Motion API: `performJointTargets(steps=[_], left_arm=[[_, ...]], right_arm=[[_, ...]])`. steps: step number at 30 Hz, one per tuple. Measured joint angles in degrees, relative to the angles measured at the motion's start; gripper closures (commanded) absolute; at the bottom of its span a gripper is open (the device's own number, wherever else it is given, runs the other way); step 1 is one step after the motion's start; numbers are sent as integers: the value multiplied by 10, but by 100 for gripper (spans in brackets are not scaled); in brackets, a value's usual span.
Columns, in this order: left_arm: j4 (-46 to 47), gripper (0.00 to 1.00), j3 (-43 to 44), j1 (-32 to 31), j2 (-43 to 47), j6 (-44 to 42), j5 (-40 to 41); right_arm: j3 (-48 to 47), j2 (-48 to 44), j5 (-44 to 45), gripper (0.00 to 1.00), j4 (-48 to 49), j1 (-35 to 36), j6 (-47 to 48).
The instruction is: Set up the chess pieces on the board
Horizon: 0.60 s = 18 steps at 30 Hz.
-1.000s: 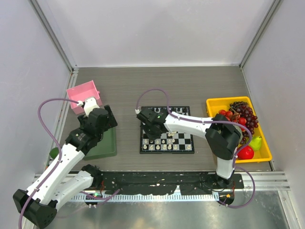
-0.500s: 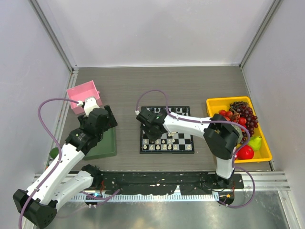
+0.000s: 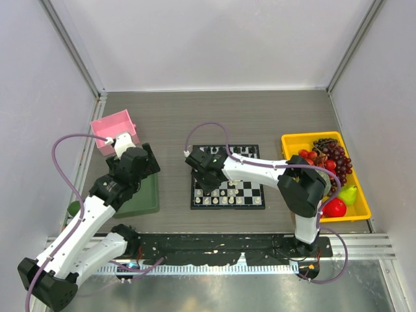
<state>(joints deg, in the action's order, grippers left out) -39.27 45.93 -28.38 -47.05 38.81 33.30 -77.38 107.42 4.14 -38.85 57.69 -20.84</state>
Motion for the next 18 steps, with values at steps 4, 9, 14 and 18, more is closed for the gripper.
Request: performJointTargets(steps=[4, 9, 14, 18], left_arm=[[0, 0, 0, 0, 0, 0, 0], [0, 1, 0, 0, 0, 0, 0], [0, 0, 0, 0, 0, 0, -2], [0, 1, 0, 0, 0, 0, -2]], right_arm=[[-5, -1, 10, 66, -1, 0, 4], [-7, -15, 26, 62, -2, 0, 11], [-7, -52, 55, 62, -5, -6, 9], [9, -90, 77, 62, -5, -21, -3]])
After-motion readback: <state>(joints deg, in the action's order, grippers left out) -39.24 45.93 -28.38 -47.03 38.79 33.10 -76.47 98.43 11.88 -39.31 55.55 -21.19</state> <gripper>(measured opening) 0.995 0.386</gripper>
